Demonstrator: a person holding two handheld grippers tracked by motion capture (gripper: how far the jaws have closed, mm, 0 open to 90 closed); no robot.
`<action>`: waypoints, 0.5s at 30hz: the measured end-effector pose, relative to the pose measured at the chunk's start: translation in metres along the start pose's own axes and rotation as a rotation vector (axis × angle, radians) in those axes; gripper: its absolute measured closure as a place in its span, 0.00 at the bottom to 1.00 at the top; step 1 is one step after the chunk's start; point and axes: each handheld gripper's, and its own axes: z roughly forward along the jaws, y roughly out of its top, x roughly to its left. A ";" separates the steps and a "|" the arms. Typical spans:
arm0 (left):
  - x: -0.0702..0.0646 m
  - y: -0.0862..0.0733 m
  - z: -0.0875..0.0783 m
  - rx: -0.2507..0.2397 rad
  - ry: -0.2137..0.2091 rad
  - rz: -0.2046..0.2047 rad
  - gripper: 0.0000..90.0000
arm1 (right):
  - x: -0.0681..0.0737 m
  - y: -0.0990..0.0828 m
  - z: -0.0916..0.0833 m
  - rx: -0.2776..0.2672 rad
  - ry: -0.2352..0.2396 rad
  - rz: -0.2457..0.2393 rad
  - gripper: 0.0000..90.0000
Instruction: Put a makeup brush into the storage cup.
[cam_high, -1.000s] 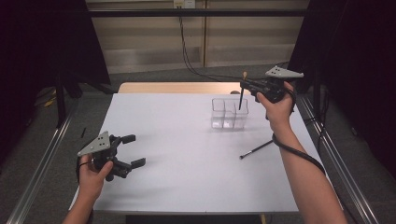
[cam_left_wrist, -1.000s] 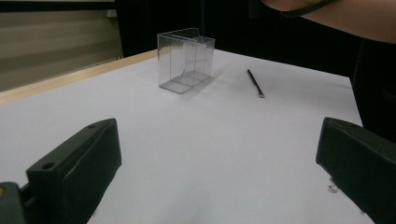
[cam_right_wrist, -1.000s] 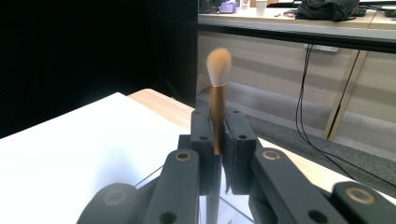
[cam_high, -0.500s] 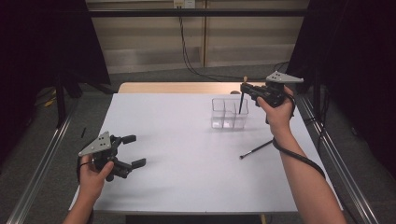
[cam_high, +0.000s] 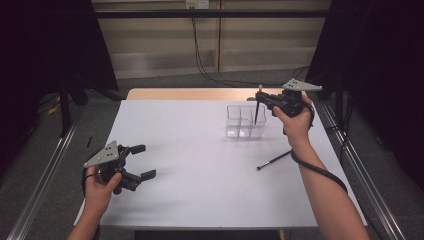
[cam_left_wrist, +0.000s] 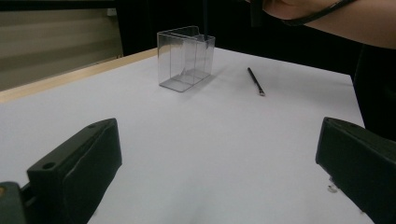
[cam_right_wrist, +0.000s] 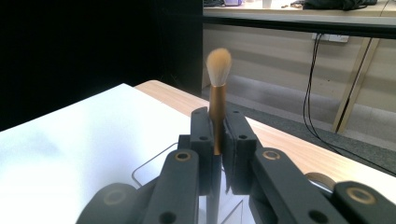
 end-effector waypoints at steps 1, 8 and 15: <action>0.000 0.000 0.000 0.000 0.000 0.001 0.00 | 0.000 0.000 0.000 0.000 0.002 0.002 0.94; 0.000 0.000 0.000 0.001 0.000 0.004 0.00 | 0.000 -0.003 0.001 0.001 0.002 0.003 0.93; -0.001 0.000 0.000 0.000 -0.001 0.003 0.00 | 0.000 -0.005 0.001 0.004 0.000 0.004 0.93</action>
